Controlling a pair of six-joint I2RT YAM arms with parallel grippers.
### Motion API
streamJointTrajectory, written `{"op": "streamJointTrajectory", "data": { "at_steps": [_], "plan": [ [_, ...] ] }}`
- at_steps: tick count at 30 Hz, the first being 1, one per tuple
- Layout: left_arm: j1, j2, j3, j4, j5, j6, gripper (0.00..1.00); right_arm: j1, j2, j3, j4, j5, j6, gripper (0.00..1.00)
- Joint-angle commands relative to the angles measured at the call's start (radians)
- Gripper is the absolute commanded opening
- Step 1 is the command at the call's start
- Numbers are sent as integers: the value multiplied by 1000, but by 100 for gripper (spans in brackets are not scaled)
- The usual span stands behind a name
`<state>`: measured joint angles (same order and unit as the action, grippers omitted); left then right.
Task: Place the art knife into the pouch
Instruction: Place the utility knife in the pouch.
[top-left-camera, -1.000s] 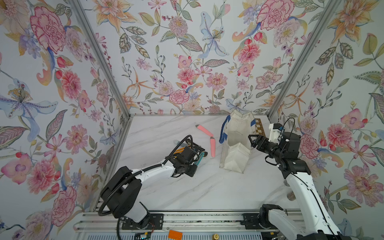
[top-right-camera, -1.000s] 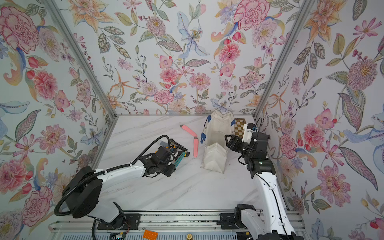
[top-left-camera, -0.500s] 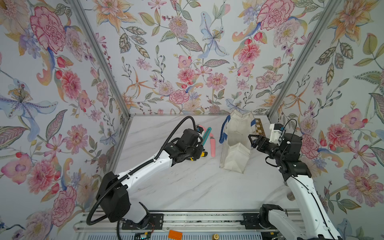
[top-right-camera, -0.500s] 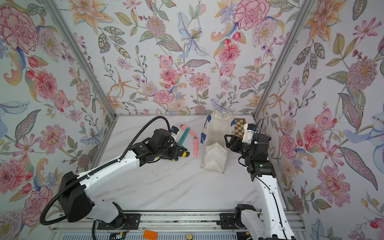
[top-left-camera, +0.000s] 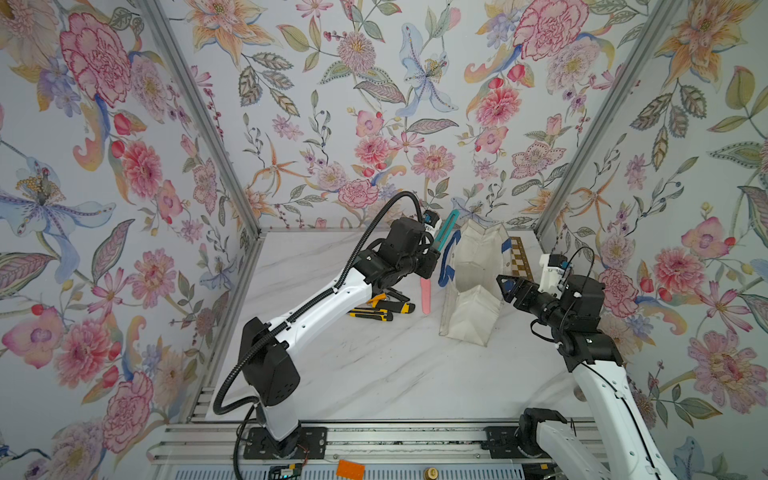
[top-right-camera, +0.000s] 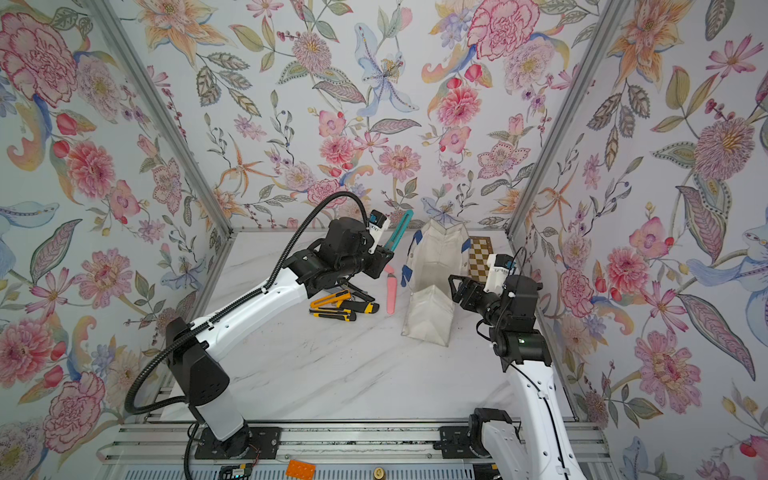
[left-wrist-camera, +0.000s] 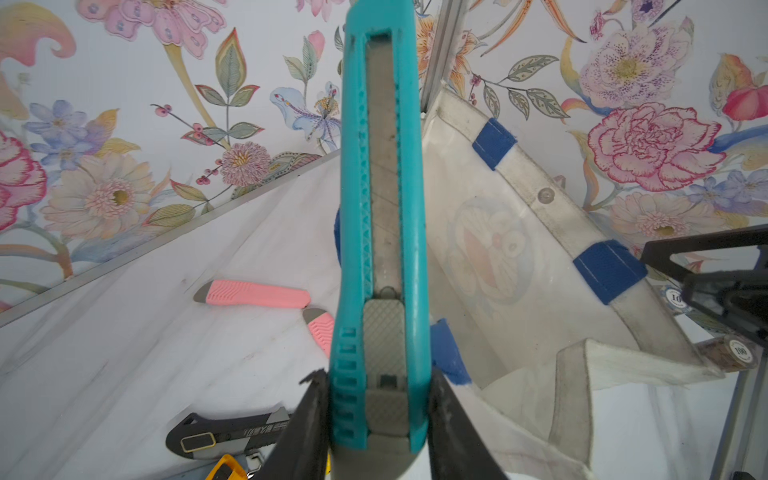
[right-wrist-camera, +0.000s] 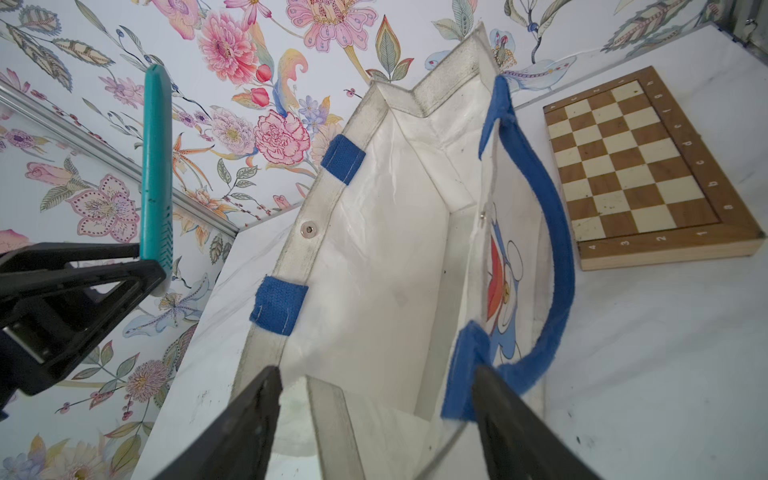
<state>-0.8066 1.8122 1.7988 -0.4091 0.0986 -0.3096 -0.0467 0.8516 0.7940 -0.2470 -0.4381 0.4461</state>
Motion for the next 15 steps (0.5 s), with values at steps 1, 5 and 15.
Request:
{"op": "streamJointTrajectory", "data": {
  "at_steps": [1, 5, 15],
  "plan": [
    [-27, 84, 125, -32, 66, 35, 4, -4, -20, -30, 12, -13, 11, 75],
    [-41, 187, 264, -69, 109, 34, 4, -4, -30, -47, 12, -16, 14, 75],
    [-56, 329, 423, -83, 195, 9, 19, -5, -51, -59, 7, -16, 5, 75]
  ]
}}
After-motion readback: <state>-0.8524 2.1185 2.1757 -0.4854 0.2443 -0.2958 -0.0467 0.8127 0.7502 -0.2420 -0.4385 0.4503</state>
